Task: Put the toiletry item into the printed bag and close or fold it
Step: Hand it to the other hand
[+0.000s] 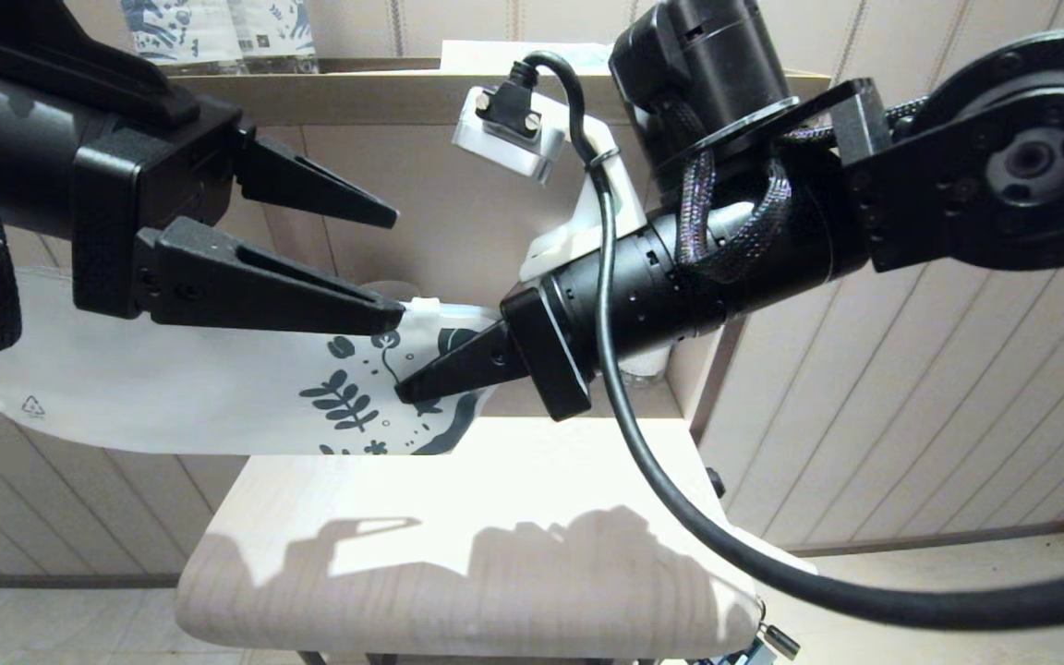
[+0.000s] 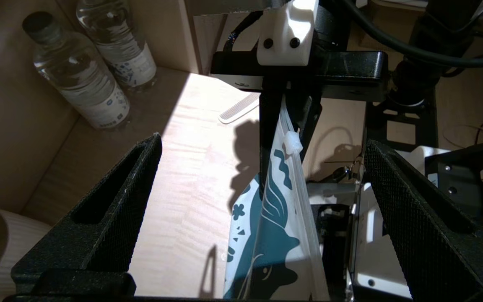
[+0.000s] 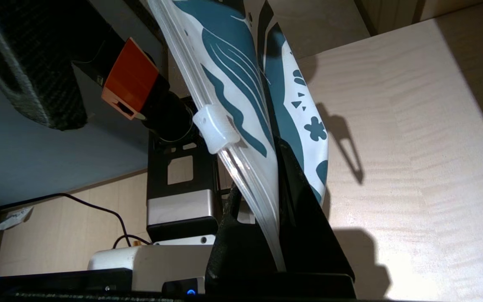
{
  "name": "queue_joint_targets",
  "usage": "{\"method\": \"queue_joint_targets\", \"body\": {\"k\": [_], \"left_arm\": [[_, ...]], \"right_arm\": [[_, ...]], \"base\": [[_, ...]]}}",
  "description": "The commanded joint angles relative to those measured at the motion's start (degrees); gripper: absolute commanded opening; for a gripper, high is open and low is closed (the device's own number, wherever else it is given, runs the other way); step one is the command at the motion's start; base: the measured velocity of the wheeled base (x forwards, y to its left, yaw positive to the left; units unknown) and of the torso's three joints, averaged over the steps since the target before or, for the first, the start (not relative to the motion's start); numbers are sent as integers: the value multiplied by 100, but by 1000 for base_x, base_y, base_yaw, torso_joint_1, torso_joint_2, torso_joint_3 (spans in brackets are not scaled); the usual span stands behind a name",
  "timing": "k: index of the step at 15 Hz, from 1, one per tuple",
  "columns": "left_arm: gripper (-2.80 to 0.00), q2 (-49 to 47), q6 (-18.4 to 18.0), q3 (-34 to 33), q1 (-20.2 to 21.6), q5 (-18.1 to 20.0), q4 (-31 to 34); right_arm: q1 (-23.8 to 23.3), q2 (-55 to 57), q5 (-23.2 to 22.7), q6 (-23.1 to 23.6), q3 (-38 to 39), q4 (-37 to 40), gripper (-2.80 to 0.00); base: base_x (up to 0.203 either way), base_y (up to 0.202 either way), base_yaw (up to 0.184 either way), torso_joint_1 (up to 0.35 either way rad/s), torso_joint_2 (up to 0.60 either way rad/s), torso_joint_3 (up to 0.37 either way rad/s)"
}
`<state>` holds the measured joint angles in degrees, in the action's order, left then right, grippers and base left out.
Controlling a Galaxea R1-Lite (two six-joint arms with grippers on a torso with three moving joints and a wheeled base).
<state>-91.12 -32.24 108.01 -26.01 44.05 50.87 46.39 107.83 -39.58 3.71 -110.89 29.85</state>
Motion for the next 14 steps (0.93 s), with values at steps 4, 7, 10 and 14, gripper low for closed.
{"method": "queue_joint_targets", "body": {"k": [4,7,10,14], "left_arm": [[0,-43,-19,-553,-9,8,-80],[0,-220,-19,-500,-9,16,-259],[0,-314,-3,-369,-5,44,-346],[0,-283,52,-157,0,16,-271]], "right_arm": [[2,10,-23,-14,-12,-73,-280],[2,10,-32,-107,-3,-120,-280],[2,10,-78,-116,8,-120,-280],[11,9,-93,-107,49,-130,-280]], "base": [[0,0,0,0,0,0],[0,0,0,0,0,0],[0,0,0,0,0,0],[0,0,0,0,0,0]]}}
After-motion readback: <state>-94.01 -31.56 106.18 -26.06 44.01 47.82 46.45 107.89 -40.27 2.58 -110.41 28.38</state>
